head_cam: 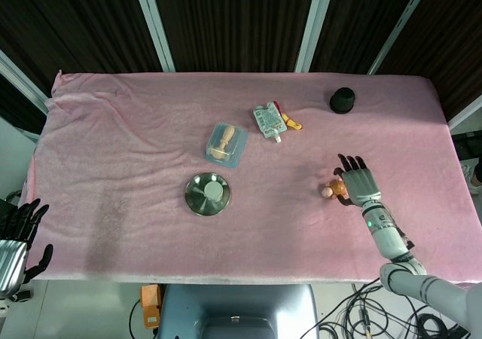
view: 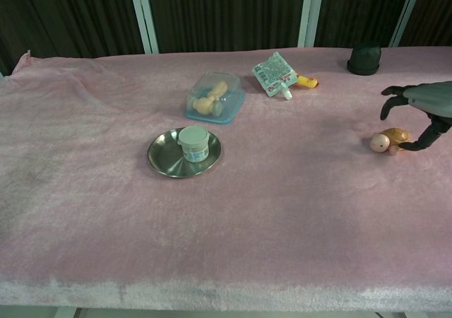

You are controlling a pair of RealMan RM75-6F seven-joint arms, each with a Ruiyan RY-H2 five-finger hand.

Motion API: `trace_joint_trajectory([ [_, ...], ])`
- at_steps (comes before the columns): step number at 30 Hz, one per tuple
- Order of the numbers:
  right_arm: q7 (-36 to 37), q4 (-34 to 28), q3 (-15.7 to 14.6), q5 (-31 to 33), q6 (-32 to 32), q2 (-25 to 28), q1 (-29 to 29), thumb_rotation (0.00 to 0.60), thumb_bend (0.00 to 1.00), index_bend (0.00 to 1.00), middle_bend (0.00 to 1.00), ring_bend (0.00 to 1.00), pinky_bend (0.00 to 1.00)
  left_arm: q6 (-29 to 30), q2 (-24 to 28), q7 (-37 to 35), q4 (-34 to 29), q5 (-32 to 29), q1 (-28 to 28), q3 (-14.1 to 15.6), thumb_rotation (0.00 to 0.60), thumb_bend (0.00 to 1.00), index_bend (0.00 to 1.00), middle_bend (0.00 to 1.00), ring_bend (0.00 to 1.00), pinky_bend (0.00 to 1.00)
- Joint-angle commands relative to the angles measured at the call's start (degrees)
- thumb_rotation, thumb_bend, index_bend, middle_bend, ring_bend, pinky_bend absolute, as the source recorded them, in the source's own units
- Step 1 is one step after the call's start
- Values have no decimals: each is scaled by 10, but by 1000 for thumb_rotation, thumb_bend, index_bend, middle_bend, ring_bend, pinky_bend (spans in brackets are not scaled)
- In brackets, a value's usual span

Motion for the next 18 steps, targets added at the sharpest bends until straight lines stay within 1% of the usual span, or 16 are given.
trace_joint_trajectory([
  [1, 19, -51, 1, -14, 23, 27, -15, 600, 335, 0, 9, 0, 0, -1, 0, 2, -1, -1, 0, 0, 600, 469, 0, 0, 0, 0],
  [4, 30, -127, -6, -43, 67, 66, -37, 600, 327, 0, 5, 0, 0, -1, 0, 3, -1, -1, 1, 0, 600, 470, 0, 0, 0, 0],
  [7, 24, -213, -23, -95, 168, 107, -83, 600, 327, 0, 0, 0, 0, 2, -1, 4, -1, -2, 2, 0, 600, 470, 3, 0, 0, 0],
  [8, 11, -245, -36, -117, 217, 121, -109, 600, 327, 0, 0, 0, 0, 2, -1, 5, -2, -3, 3, -1, 600, 470, 6, 0, 0, 0],
  [10, -19, -294, -59, -140, 283, 141, -151, 600, 327, 0, 0, 0, 0, 2, -3, 9, -3, -4, 3, -2, 600, 470, 8, 0, 0, 0],
  [11, -37, -320, -76, -162, 327, 151, -180, 600, 327, 0, 0, 0, 0, 1, -4, 12, -4, -3, 2, -1, 600, 470, 9, 0, 0, 0],
  [13, -55, -334, -105, -210, 400, 155, -224, 600, 327, 0, 0, 0, 0, -2, -5, 15, -4, 0, 1, 1, 600, 470, 10, 0, 0, 0],
  [14, -58, -327, -118, -239, 438, 150, -246, 600, 327, 0, 0, 0, 0, -4, -5, 18, -4, 0, 0, 1, 600, 470, 11, 0, 0, 0],
  [15, -53, -316, -128, -261, 461, 144, -260, 600, 327, 0, 0, 0, 0, -5, -6, 19, -4, -1, 0, 1, 600, 470, 11, 0, 0, 0],
  [17, -19, -295, -146, -293, 473, 134, -273, 600, 327, 0, 0, 0, 0, -7, -6, 21, -5, -4, -1, -1, 600, 470, 11, 0, 0, 0],
  [18, -6, -293, -155, -303, 460, 138, -270, 600, 327, 0, 0, 0, 0, -6, -7, 22, -5, -4, -1, -1, 600, 469, 11, 0, 0, 0],
])
